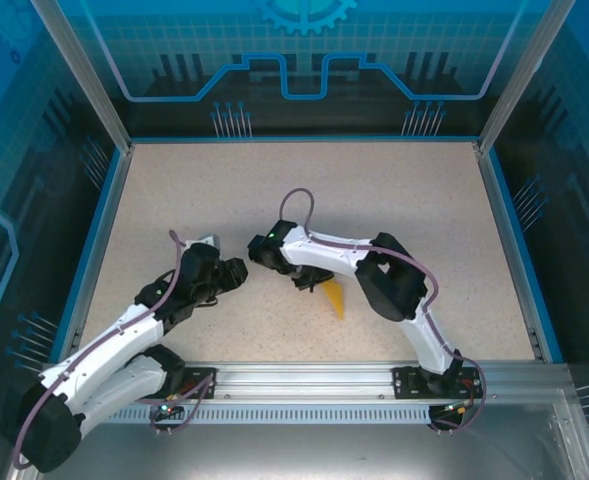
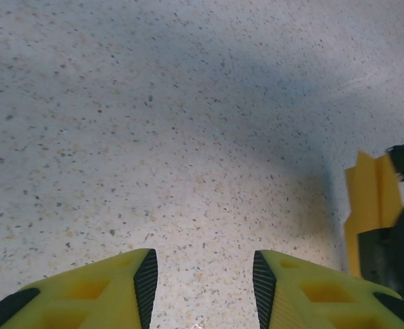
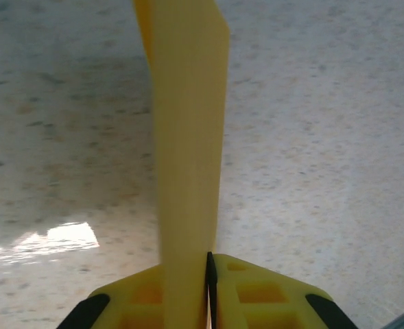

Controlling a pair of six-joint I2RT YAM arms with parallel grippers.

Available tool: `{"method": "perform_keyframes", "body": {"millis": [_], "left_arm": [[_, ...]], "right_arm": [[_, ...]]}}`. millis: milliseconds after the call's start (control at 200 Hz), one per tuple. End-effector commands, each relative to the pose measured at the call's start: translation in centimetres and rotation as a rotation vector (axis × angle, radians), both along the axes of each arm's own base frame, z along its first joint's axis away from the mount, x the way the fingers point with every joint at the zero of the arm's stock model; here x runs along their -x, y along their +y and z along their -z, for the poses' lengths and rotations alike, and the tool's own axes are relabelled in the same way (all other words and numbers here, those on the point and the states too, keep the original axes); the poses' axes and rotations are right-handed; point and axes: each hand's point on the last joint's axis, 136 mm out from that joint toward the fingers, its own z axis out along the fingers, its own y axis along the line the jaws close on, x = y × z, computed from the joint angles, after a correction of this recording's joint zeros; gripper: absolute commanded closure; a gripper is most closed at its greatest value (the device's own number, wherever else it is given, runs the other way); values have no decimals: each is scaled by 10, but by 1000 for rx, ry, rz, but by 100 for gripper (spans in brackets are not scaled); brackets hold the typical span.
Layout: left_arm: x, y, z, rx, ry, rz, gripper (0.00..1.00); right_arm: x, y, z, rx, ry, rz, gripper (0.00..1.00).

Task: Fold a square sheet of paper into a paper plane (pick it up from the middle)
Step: Turn over the paper at the center of the table.

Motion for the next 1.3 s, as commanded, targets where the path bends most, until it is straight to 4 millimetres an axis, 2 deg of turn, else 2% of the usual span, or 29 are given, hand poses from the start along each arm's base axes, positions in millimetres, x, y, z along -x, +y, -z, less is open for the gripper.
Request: {"method": "perform_keyframes", "body": {"millis": [0, 60, 150, 215, 325, 400, 515, 605, 750, 885, 995, 1120, 1295], "left_arm": [[6, 15, 12, -27, 33, -58, 56], [6, 13, 13, -19, 35, -55, 55], [6, 11, 15, -10, 40, -52, 53], [5, 9, 15, -11, 45, -38, 52], [4, 5, 15, -4, 52, -19, 51], [4, 3, 16, -1, 58, -10, 51], [4, -3, 16, 11, 66, 13, 50], [3, -7, 19, 19, 77, 27, 49], [2, -13, 21, 29, 95, 49, 48], [1, -17, 22, 37, 107, 62, 48], [1, -22, 23, 51, 116, 85, 47], [0, -27, 27, 63, 142, 93, 47], [1, -28, 30, 66, 165, 92, 46]], "right_arm": [[10, 25, 20, -74, 60, 27, 84], [12, 41, 29, -142, 90, 19, 78], [16, 75, 35, -311, 136, -36, 72], [15, 92, 25, -415, 128, -71, 64], [13, 113, 0, -593, 103, -132, 43], [11, 113, -14, -666, 81, -134, 32], [9, 109, -30, -798, 58, -132, 28], [9, 108, -53, -946, 18, -154, 25], [6, 87, -74, -1057, -38, -151, 25], [3, 58, -62, -1103, -41, -66, 31], [3, 43, -47, -1161, -21, 2, 45], [5, 41, -35, -1206, 12, 27, 57], [9, 60, -28, -1256, 70, -1, 73]]}}
